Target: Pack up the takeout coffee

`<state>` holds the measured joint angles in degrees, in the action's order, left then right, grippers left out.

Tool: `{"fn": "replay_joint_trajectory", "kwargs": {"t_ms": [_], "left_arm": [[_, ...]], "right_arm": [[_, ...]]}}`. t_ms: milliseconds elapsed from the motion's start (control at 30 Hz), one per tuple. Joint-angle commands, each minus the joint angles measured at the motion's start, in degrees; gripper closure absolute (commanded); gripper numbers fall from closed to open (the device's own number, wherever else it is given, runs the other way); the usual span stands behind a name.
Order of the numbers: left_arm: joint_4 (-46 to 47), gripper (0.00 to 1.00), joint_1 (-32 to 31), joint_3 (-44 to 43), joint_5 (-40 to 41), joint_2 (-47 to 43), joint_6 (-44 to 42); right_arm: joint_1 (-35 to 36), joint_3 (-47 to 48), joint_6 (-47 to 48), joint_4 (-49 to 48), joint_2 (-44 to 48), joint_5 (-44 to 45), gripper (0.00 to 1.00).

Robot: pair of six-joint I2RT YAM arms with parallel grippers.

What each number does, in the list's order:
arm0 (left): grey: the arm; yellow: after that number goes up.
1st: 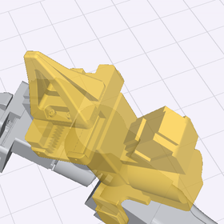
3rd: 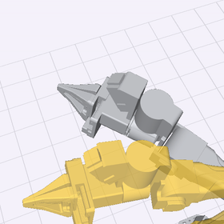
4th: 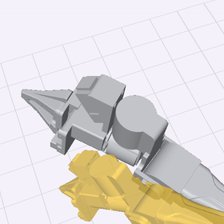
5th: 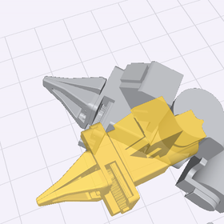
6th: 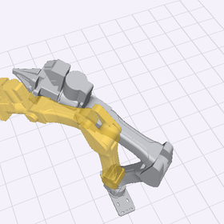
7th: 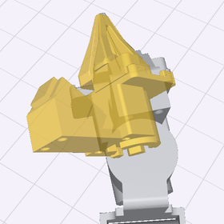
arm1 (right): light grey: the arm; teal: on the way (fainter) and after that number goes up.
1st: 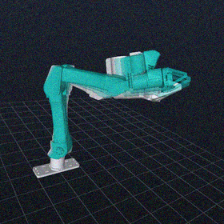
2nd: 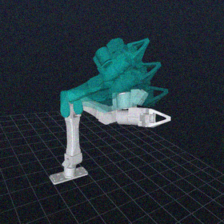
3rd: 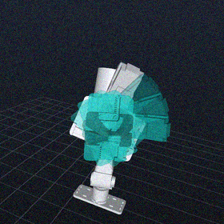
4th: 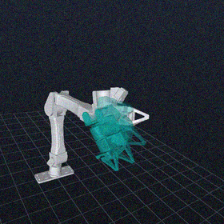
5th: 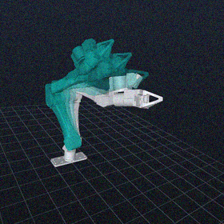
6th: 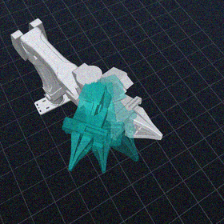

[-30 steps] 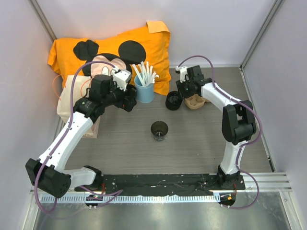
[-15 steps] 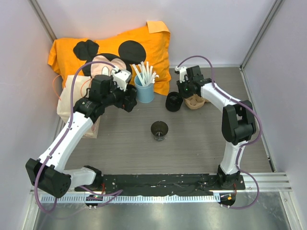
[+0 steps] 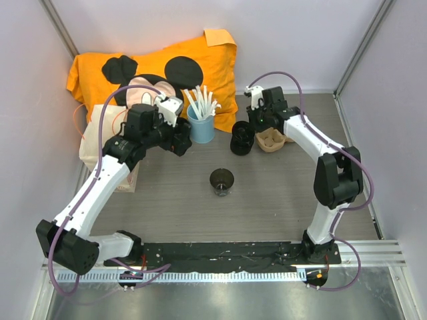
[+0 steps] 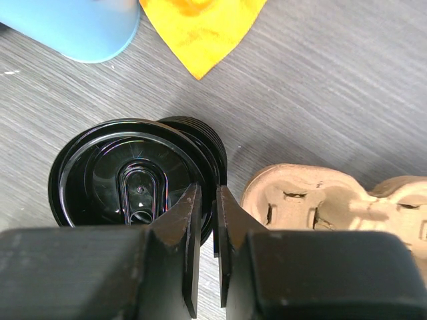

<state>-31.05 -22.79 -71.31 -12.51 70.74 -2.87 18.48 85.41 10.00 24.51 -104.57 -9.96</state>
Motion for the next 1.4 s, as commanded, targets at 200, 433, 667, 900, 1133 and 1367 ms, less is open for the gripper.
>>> {"fn": "replay_joint_trajectory", "kwargs": {"t_ms": [200, 433, 667, 900, 1133, 1367], "left_arm": [[-1.9, 0.00, 0.3, -7.8, -11.5, 6.5, 5.2], [-3.1, 0.00, -0.2, -13.9, -17.3, 9.2, 7.8], [-3.2, 0.00, -1.0, -19.8, -20.3, 11.6, 11.3], [-3.2, 0.00, -3.6, -22.2, -22.8, 14.2, 13.2], [-3.5, 0.00, -5.5, -23.7, -23.0, 16.5, 12.8], [-4.0, 0.00, -7.4, -26.0, -25.2, 19.8, 13.2]], "right_arm": [[2.8, -0.9, 5.1, -0.8, 15.3, -1.6, 0.85], [8.1, -3.3, 10.4, 0.5, 24.9, 0.6, 0.86], [11.1, -5.8, 11.3, 0.4, 29.9, -0.8, 0.87], [12.5, -6.8, 10.2, 0.3, 31.3, -2.6, 0.88], [13.2, -7.6, 9.1, 0.2, 31.5, -4.5, 0.88], [14.3, -7.8, 8.8, -0.1, 30.7, -4.9, 0.88]]}}
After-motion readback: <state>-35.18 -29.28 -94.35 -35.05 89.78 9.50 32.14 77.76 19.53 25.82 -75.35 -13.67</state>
